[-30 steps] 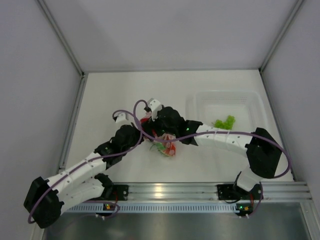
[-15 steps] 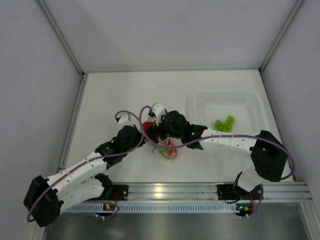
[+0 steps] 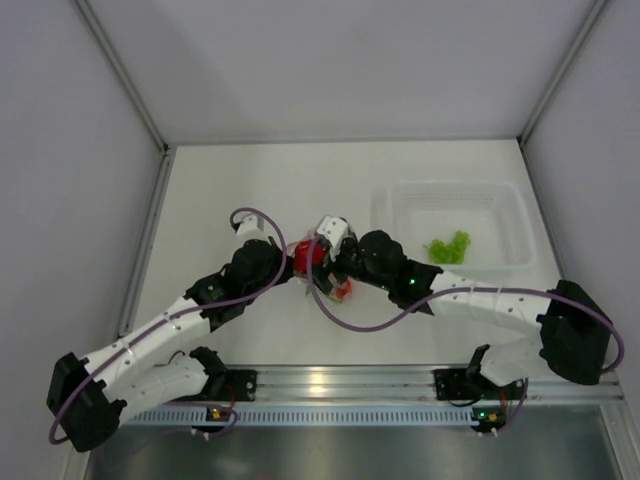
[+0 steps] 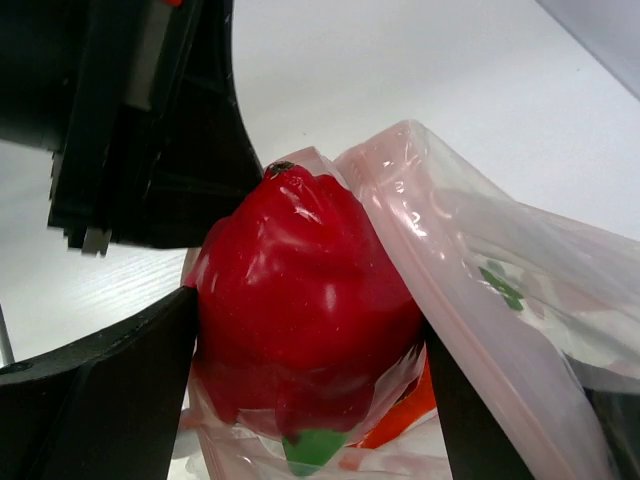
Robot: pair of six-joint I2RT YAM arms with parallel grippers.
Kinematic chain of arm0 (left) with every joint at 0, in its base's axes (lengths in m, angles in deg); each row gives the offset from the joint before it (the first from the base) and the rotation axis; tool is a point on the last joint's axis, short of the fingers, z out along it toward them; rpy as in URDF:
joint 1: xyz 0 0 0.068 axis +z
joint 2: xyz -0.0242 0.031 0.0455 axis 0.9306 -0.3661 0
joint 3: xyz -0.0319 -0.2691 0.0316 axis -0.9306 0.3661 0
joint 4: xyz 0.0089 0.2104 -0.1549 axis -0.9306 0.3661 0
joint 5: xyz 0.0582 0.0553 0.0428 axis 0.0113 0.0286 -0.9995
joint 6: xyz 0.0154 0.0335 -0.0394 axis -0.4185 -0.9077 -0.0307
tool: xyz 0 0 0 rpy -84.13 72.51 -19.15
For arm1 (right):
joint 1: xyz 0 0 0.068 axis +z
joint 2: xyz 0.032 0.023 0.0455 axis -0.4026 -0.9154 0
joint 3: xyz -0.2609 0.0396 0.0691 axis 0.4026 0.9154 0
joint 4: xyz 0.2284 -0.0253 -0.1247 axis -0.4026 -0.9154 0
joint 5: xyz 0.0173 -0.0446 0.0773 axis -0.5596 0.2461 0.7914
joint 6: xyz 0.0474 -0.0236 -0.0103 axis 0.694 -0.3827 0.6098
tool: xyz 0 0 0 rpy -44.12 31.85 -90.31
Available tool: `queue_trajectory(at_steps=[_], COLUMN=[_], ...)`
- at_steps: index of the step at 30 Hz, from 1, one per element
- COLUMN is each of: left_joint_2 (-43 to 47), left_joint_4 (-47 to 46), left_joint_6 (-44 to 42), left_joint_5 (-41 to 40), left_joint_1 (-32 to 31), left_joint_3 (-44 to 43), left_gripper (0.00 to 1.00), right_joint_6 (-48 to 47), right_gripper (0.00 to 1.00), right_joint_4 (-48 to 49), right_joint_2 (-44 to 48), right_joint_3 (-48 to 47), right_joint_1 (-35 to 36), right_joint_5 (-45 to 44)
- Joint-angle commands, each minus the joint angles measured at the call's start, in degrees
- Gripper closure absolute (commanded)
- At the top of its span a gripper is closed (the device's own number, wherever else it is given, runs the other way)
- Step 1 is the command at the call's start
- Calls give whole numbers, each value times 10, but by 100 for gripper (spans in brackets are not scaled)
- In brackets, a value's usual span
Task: Open the zip-top bag and remove the fake food
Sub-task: Pick up the fake fruit from the zipper food storage bag.
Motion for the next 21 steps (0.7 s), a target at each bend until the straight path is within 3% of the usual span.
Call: queue_trajectory(at_steps=[1, 7, 12, 16, 21], left_joint_2=[-18, -30, -41, -49, -49], left_joint_4=[-102, -103, -106, -109, -149], left_joint_6=[-3, 8, -1, -17, -53], left_joint_5=[-10, 41, 57, 75, 141], left_joint_1=[13, 13, 14, 14, 14], left_joint_3=[-45, -28, -29, -43, -49], left_gripper=[100, 100, 100, 100, 100], right_joint_6=[-3, 8, -5, -24, -22], right_gripper=[100, 100, 100, 100, 100], right_joint_4=[106, 179, 228, 133, 93], right_joint_2=[76, 127, 156, 141, 132], right_joint_3=[71, 100, 127, 66, 27], right_joint_1=[40, 38, 33, 33, 33], right_joint_5=[178, 88, 199, 322, 394])
